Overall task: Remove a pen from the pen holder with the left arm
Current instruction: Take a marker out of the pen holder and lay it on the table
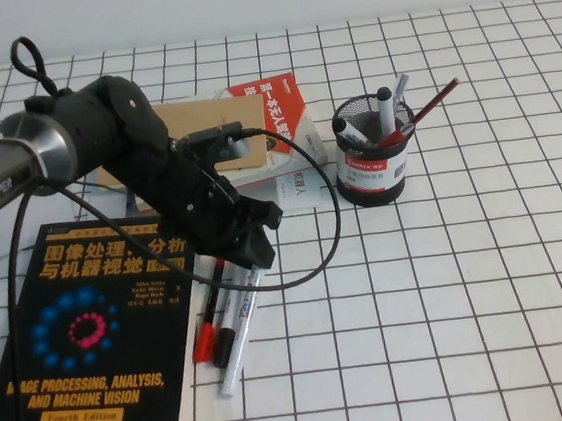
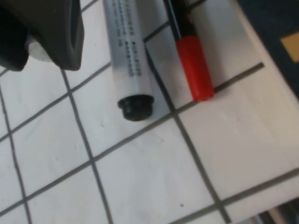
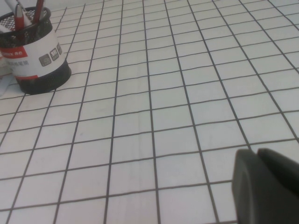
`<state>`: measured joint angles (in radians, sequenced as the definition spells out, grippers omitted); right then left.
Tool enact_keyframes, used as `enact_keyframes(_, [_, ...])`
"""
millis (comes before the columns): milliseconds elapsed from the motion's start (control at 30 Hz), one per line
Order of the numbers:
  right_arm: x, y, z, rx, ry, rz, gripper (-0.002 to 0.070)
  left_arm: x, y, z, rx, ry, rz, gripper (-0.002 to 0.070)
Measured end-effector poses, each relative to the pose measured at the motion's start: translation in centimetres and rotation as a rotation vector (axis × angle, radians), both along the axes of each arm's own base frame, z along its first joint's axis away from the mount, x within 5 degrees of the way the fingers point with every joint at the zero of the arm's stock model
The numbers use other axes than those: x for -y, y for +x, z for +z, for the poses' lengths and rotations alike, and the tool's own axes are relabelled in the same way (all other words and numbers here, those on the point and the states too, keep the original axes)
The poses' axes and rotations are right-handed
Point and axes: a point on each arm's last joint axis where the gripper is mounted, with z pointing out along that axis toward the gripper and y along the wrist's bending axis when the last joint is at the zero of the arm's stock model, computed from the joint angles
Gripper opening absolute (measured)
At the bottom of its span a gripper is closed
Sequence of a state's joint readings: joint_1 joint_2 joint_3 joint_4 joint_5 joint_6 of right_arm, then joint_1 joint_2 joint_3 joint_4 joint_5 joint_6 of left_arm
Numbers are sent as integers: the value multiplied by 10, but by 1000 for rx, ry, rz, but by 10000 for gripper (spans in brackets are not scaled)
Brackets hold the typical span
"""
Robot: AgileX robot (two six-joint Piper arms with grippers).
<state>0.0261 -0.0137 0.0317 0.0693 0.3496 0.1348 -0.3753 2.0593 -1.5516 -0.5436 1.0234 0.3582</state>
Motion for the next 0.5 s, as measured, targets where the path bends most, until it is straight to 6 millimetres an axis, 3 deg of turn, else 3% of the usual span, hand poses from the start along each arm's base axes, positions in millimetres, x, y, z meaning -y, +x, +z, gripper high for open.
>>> enact_keyframes(167, [0, 0, 0, 0, 0, 0, -17, -2, 5, -3, 33, 27, 22, 112])
enact_keyframes(367, [0, 0, 0, 0, 0, 0, -16, -2, 10, -3, 79, 24, 62, 238])
enact_keyframes(500, [0, 0, 0, 0, 0, 0, -16, -2, 11, -3, 86, 21, 75, 276])
